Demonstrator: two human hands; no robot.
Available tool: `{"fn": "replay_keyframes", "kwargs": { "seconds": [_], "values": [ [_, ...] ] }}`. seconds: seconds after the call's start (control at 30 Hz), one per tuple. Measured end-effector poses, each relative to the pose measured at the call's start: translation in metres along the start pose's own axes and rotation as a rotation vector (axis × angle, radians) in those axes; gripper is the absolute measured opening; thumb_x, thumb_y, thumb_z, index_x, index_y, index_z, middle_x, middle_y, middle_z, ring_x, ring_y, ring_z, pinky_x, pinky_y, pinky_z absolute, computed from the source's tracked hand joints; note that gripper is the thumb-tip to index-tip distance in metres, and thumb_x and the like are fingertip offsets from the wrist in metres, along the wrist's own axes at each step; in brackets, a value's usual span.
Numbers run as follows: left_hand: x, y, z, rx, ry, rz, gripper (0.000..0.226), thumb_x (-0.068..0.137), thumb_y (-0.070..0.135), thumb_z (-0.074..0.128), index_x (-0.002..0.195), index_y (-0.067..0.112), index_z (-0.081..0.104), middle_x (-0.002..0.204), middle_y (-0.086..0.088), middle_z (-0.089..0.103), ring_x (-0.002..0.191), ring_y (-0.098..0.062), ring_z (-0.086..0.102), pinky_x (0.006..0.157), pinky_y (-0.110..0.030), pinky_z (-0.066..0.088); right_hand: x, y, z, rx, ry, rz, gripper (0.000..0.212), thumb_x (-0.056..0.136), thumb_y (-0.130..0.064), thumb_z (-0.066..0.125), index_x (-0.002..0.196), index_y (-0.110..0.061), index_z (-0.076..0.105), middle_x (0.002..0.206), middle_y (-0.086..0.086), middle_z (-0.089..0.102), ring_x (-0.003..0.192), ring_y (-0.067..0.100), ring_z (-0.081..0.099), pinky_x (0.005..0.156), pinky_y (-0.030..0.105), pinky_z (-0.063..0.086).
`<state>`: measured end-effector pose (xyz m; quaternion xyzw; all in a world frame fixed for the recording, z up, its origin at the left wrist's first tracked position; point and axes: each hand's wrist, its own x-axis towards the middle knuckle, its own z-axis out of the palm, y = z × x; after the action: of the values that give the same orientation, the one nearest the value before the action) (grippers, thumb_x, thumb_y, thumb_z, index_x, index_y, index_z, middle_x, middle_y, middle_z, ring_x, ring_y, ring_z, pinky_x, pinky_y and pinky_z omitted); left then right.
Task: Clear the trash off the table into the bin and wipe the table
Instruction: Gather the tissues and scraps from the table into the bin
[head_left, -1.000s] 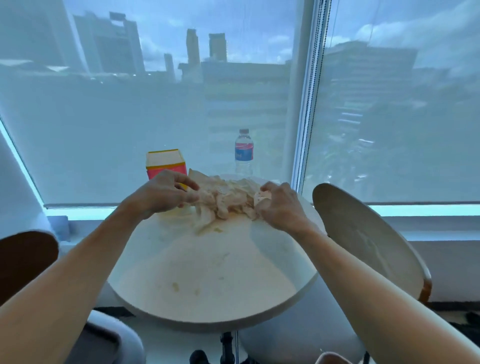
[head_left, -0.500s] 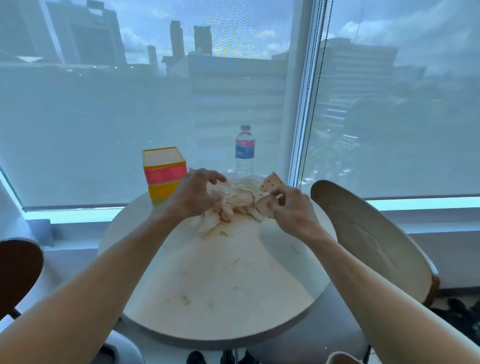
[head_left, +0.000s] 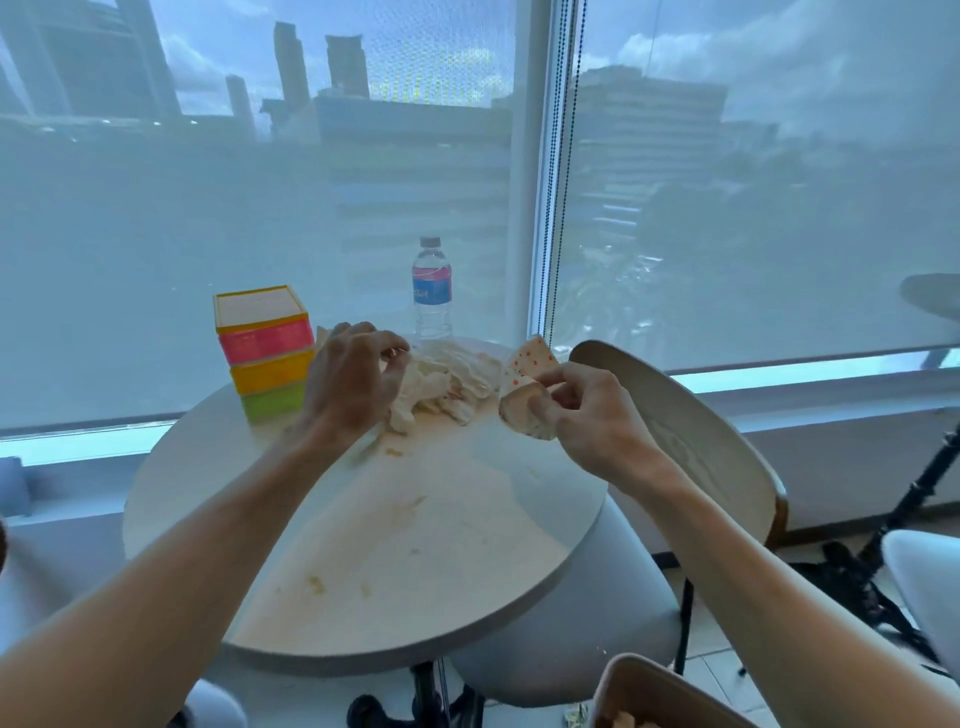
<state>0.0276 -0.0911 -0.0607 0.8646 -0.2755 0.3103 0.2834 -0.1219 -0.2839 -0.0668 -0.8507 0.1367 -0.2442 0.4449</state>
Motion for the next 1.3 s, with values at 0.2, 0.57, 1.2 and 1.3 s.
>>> {"fn": "replay_keyframes", "kwargs": {
  "seconds": [0.2,0.57,1.2,1.3],
  "values": [
    [-0.028,0.033,-0.020,-0.119,0.180,0.035,0.011,0.086,0.022,0.067,0.092,0.017,0.075,0.085,-0.003,0.071,0.085,-0.027,0.061,0.075,-0.036,0.048,-0.025,0.035,-0.020,0.114,0.034,0.099,0.005,0.087,-0.031,0.069,0.090,-0.029,0.071,0.080,-0.003,0.073,0.079,0.015,0.069,0.078,0.031,0.055],
    [-0.095,0.106,-0.046,-0.315,0.223,-0.020,0.007,0.086,0.021,0.070,0.091,0.021,0.075,0.080,0.010,0.067,0.069,0.000,0.049,0.070,-0.024,0.041,-0.093,0.106,-0.062,0.278,0.084,0.336,0.009,0.092,-0.019,0.066,0.100,-0.022,0.069,0.090,0.002,0.071,0.087,0.015,0.067,0.070,0.023,0.051],
    [-0.225,0.193,-0.022,-0.640,-0.065,-0.289,0.018,0.081,0.016,0.075,0.083,0.034,0.072,0.072,0.016,0.068,0.053,-0.004,0.045,0.048,-0.018,0.039,-0.203,0.224,-0.042,0.035,-0.336,0.646,0.016,0.091,-0.020,0.065,0.107,-0.021,0.066,0.097,-0.003,0.064,0.090,0.010,0.062,0.074,0.023,0.049],
    [-0.249,0.199,-0.001,-0.625,-0.167,-0.375,0.016,0.081,0.019,0.075,0.081,0.034,0.072,0.074,0.017,0.070,0.057,-0.005,0.053,0.055,-0.020,0.046,-0.198,0.224,-0.052,0.067,-0.282,0.644,0.014,0.092,-0.018,0.064,0.105,-0.021,0.067,0.095,-0.003,0.064,0.091,0.014,0.063,0.076,0.026,0.051]
  ]
}}
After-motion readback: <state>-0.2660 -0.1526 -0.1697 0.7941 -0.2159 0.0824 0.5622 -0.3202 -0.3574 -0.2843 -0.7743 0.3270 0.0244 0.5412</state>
